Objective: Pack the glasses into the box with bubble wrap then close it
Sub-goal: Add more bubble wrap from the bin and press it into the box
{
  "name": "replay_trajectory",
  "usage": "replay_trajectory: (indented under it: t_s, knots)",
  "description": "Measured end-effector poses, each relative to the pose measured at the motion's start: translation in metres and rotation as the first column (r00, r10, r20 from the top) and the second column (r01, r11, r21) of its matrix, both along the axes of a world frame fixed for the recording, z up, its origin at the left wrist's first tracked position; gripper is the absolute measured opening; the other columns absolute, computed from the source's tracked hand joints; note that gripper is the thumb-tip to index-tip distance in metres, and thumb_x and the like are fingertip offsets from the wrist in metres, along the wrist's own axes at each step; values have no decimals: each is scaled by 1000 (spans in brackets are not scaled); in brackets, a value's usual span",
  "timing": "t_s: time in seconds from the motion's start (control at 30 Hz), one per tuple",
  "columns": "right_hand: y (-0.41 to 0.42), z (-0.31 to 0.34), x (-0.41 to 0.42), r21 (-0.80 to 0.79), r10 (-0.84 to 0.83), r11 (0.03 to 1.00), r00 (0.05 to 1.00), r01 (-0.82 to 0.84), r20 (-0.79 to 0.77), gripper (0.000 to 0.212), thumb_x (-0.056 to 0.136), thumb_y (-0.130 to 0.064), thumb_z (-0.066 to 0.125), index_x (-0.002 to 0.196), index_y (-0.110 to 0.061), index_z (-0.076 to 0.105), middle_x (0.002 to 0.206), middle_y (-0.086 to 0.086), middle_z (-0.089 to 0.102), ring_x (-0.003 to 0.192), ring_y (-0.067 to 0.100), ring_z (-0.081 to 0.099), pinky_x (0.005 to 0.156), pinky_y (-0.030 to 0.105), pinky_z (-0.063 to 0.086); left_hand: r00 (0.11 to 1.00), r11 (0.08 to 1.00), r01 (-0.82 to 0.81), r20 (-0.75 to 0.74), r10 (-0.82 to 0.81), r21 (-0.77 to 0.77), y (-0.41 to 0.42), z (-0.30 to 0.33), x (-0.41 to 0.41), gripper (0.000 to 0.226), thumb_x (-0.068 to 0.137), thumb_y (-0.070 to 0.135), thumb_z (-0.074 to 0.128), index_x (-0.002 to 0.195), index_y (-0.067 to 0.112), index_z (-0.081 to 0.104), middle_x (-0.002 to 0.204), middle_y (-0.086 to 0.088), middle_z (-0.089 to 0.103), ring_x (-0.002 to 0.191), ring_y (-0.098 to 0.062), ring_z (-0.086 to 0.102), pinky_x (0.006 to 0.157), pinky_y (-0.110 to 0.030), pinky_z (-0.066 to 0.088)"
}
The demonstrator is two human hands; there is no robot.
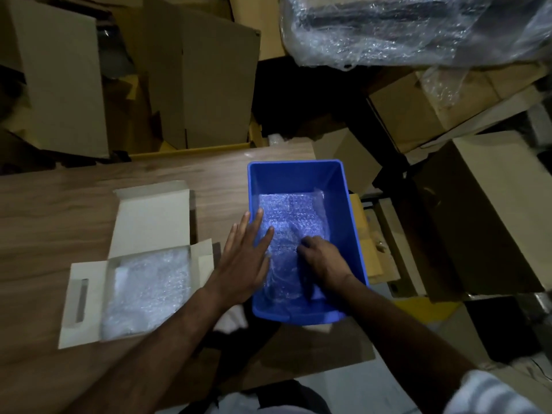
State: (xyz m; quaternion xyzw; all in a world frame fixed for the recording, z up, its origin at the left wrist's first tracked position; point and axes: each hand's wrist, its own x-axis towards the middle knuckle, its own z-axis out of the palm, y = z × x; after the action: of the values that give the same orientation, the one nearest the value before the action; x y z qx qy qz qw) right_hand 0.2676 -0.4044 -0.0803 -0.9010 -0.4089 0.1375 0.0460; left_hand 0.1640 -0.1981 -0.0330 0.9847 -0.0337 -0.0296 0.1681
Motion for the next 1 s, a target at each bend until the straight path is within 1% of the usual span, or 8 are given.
replay_trajectory:
  t_s: [0.13,0.27,0.4,0.5,0.63,0.73,0.87,1.0]
  knots:
    - [-7,31,-13,232,-87,970,995,76,39,18,86,-26,65,98,-12,64,125,13,64,113,31,59,93,40,50,997,997,48,58,-45,-63,13,5,-5,61,100,34,54,157,24,34,171,-5,-1,156,-33,-5,125,-55,7]
    - [-9,65,-29,420,-160,897,987,136,23,16,98,-26,56,100,-10,60,140,14,59,128,28,54,105,37,45,997,969,20,74,-2,-244,24,17,-11,73,89,35,67,155,27,36,171,-1,2,157,-28,-7,124,-48,5]
    - [5,105,-47,560,-281,795,960,232,2,34,105,-33,47,126,-9,58,124,7,66,107,22,64,90,33,51,999,965,2,-30,-11,-264,29,30,-6,111,73,40,81,161,32,13,169,0,-10,153,-19,-18,127,-48,4]
    - [22,137,-60,626,-317,737,948,256,-16,44,106,-34,43,143,-11,50,113,0,67,94,12,66,82,31,55,999,975,34,16,-31,-222,25,37,0,125,67,52,86,162,25,10,170,-6,-1,156,-27,-3,126,-51,9]
    - [48,172,-77,700,-283,680,959,216,-20,37,107,-28,45,140,-14,51,118,-3,69,68,-6,56,61,24,50,928,847,91,353,119,-524,37,63,-16,72,92,29,70,153,11,36,159,-5,37,149,-17,34,121,-42,32]
    - [73,188,-91,713,-186,694,982,100,43,43,107,-29,43,146,-12,49,111,-3,71,66,-9,52,61,17,47,907,704,75,342,247,-706,67,99,-38,62,91,5,59,148,24,46,155,7,45,145,-9,41,118,-35,37]
    - [108,198,-102,672,-23,735,986,-96,165,39,106,-27,44,138,-8,56,116,6,71,91,14,67,75,34,56,870,781,125,446,210,-612,119,128,-76,44,99,6,54,142,16,57,151,3,52,141,-15,47,114,-34,42]
    - [145,195,-109,575,155,756,938,-314,309,38,104,-26,43,128,-2,61,127,10,68,104,16,60,82,28,48,840,946,200,541,-31,-256,171,134,-119,53,93,-8,51,142,9,55,153,-7,49,144,-20,44,116,-34,39]
